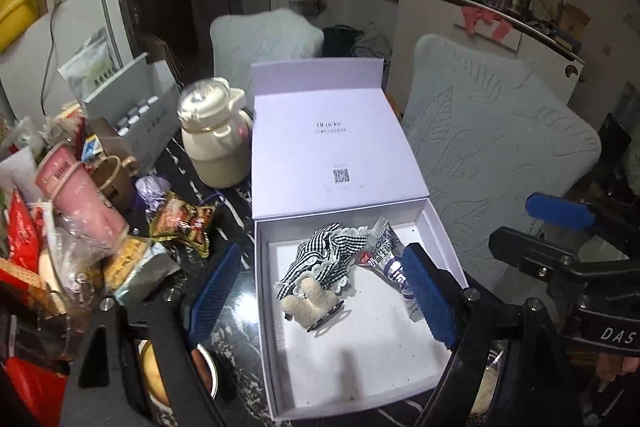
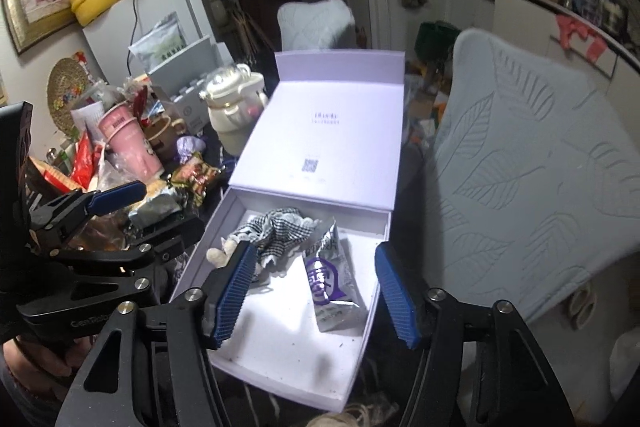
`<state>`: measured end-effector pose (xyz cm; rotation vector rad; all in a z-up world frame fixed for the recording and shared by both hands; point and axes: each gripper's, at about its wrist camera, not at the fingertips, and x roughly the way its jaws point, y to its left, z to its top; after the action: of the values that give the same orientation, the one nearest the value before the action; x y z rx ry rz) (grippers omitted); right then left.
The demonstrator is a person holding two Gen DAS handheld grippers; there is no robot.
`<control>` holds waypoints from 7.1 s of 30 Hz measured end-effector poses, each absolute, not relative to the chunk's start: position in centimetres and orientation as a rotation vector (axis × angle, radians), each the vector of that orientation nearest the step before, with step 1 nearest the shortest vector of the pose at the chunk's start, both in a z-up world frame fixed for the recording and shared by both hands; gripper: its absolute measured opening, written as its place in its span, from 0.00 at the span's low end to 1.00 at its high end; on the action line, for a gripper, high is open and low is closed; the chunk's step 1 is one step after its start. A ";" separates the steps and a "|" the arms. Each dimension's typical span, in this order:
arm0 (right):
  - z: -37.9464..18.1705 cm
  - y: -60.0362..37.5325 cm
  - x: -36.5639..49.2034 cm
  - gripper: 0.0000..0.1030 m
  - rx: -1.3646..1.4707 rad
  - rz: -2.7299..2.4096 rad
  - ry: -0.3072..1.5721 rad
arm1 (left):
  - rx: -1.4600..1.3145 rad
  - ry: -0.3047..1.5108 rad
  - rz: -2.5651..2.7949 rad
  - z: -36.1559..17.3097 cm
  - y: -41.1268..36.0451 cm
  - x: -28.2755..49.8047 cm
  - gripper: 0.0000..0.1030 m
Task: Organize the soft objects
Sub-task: 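Open both tools and withdraw them from the box, then grasp the green-and-white sachet with the right tool, then lift the sachet with the right tool while the left tool grasps the red snack packet, then carry the sachet with the right tool while the left tool carries the red packet to the lavender box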
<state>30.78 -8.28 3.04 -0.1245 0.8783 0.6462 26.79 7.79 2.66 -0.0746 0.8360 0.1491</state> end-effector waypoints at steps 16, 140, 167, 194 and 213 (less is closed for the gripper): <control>10.6 -12.4 23.2 0.82 -0.112 0.596 0.667 | -0.036 0.705 0.144 10.1 5.4 19.4 0.81; -9.3 -10.2 -1.0 0.48 -0.078 0.792 0.906 | -0.313 0.893 0.081 -7.9 7.5 -7.0 0.81; -9.4 -26.1 2.3 0.48 0.126 0.481 0.891 | -0.095 1.020 -0.301 -11.3 -7.5 0.4 0.81; -11.2 -25.7 2.1 0.48 0.135 0.531 0.935 | 0.006 0.967 -0.275 -12.0 -7.5 -0.7 0.33; -8.5 -21.4 -0.8 0.48 0.082 0.653 0.882 | -0.009 0.818 -0.183 -6.8 -3.7 -3.3 0.33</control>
<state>-0.76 -21.37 -8.53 0.0821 0.8816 0.6527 -3.25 -3.70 -6.78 -0.0092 0.8177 -0.1832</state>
